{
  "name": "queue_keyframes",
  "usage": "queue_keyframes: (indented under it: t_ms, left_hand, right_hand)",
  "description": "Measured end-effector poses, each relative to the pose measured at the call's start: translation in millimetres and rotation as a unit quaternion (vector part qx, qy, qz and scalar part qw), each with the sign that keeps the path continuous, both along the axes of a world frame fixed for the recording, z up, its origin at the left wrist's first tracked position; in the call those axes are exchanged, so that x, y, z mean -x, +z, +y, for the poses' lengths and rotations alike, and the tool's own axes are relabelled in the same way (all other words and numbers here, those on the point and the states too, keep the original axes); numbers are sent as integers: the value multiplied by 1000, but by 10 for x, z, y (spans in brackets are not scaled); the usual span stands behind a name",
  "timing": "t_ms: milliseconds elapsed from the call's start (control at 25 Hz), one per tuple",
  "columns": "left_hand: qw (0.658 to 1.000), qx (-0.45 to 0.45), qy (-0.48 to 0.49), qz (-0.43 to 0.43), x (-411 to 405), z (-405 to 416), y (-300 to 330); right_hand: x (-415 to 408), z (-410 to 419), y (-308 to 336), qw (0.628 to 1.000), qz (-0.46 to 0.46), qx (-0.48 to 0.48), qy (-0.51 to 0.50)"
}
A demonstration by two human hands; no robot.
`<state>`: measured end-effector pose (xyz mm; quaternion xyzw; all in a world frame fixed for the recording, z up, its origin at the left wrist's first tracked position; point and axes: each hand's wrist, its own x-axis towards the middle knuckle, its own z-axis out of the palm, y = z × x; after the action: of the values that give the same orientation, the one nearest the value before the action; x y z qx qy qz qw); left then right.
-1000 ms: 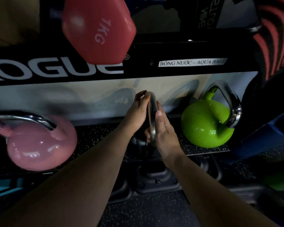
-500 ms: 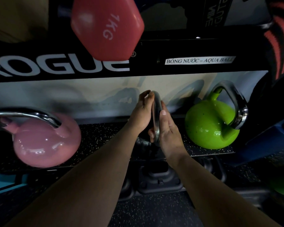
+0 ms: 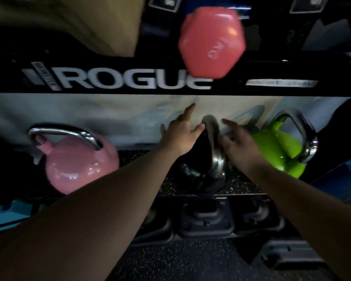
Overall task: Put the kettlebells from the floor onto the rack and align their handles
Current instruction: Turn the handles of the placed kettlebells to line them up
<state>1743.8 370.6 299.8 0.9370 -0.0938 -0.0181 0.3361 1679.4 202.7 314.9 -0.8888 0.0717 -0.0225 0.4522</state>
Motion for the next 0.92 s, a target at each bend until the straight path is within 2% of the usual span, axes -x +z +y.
queue_keyframes:
  t_ms: [80,120,240,320,400,520,560,640,760,840,920]
  left_hand:
    - [993,-86,14,-81,124,482,34]
    - [989,-104,24,-101,170,776,47]
    - [975,-130,115,-137,240,1661,90]
    - [951,-141,210,-175,285,2306,120]
    - [941,-87,289,-154,323,2846,101]
    - [929,140,341,-1,458,3176,-16]
    - [916,214,333,56,493,3194,-75]
    - [903,275,308,115,540,3140,-169]
    - [911,278,289,95,290,3249,-170]
    - [939,264,203,81,103,3431,-113]
    - [946,279,153,64,79,3482,-135]
  right_hand:
    - [-96,212,168,980,-71,181,37]
    - [-139,415,232,969,-91,221,67]
    - [-257,1165,250,961,-74,231,131]
    - [-260,1812,198,965,-58,207,151]
    - [-294,2444,135,975,-50,153,153]
    - [-340,3129,59,986,14,67,152]
    - [-359,3276,47,987,41,47,146]
    - [-362,3427,34,991,63,17,121]
    - [-238,3567,-12,998,36,-14,58]
    - [-36,3683,-90,997,20,-56,52]
    - [115,3753,-159,990,32,-115,73]
